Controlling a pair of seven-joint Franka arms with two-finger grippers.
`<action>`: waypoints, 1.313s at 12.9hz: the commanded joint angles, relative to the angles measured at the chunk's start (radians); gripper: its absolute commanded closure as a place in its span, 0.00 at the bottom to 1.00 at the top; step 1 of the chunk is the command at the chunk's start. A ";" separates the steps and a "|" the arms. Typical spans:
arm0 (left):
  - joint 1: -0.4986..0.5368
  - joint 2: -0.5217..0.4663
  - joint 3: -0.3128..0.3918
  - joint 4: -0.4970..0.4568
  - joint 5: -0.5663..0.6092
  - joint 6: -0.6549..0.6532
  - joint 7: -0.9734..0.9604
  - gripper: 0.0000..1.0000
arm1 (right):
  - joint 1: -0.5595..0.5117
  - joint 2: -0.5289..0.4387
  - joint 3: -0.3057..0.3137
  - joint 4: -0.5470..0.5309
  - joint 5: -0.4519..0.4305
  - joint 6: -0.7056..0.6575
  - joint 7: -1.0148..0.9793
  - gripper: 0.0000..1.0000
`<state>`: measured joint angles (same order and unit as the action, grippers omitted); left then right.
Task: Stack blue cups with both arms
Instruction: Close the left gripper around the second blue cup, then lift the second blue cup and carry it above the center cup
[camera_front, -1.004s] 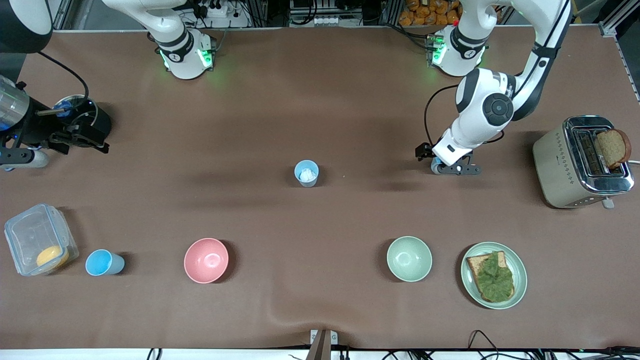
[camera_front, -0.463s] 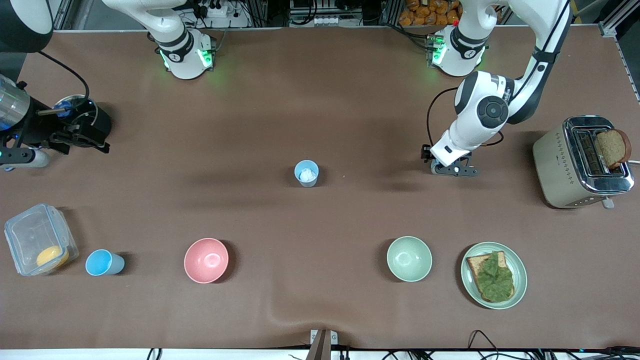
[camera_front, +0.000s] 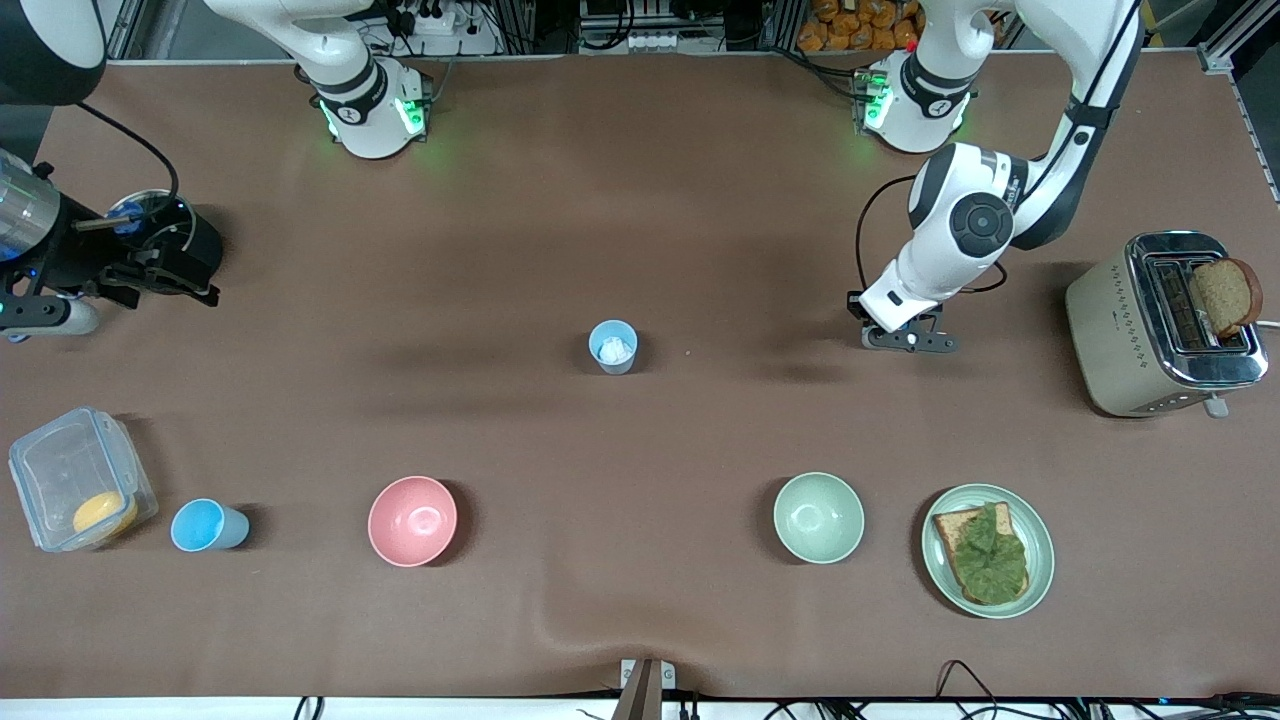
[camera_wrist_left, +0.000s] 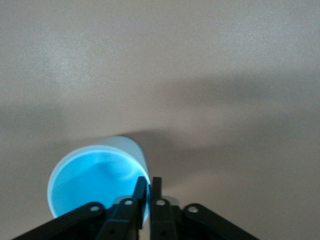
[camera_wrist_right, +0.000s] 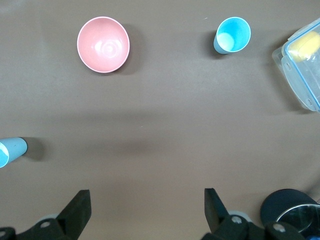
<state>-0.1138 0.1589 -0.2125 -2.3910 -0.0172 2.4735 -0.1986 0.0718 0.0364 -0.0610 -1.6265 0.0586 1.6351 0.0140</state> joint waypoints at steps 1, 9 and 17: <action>0.002 -0.007 -0.001 -0.010 0.023 0.012 -0.005 1.00 | -0.007 -0.016 0.003 -0.003 0.013 -0.011 -0.009 0.00; -0.041 -0.082 -0.004 0.205 0.014 -0.151 -0.005 1.00 | -0.013 -0.016 0.003 -0.004 0.013 -0.011 -0.016 0.00; -0.334 0.040 0.013 0.502 0.011 -0.258 -0.252 1.00 | -0.017 -0.015 -0.002 -0.004 0.013 -0.011 -0.019 0.00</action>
<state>-0.3870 0.1360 -0.2204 -1.9955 -0.0166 2.2725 -0.3865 0.0696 0.0364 -0.0657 -1.6265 0.0586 1.6340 0.0113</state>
